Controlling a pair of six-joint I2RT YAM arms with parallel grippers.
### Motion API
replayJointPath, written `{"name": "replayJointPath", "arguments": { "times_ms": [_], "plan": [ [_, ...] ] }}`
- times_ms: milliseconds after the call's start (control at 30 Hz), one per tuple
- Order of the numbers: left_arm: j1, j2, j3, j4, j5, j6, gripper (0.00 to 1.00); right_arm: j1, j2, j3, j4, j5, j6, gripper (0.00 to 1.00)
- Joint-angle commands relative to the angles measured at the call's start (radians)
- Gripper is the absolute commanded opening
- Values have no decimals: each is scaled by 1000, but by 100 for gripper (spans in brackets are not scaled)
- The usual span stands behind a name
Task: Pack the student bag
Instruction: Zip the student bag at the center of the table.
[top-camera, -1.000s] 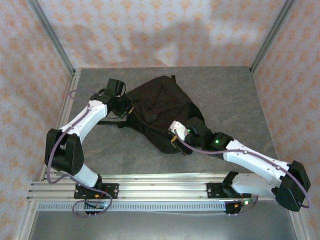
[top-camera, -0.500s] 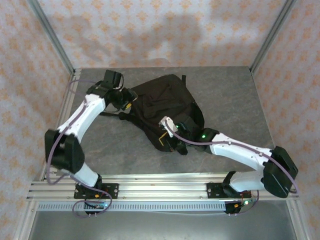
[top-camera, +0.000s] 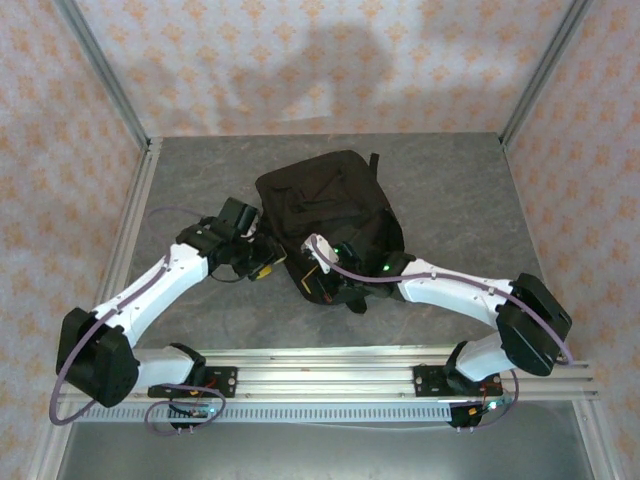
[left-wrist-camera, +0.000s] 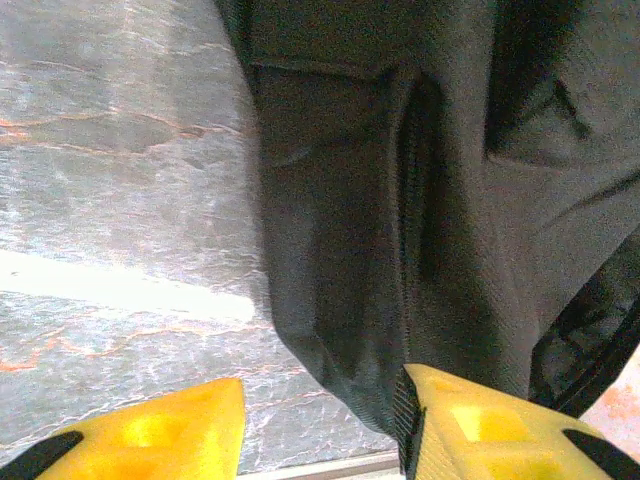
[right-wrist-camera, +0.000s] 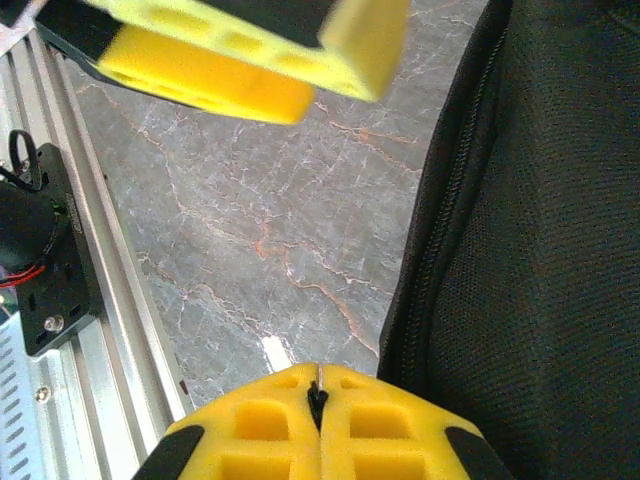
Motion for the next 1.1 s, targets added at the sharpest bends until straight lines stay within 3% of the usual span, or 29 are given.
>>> {"name": "replayJointPath", "arguments": {
  "times_ms": [0,433,567,700,1067],
  "plan": [
    [-21,26,48,41,-14,-7,44,13,-13,0,24,-37,13,0],
    [-23,144,67,104,7,1,39,14,-59,-42,56,-16,34,0],
    [-24,156,80,76,-18,19,25,13,-90,-55,51,15,37,0],
    [-23,152,93,5,-75,49,0,13,-137,-84,26,27,42,0],
    [37,140,159,-122,-135,146,0,-5,-291,-171,-104,60,-49,0]
  ]
}}
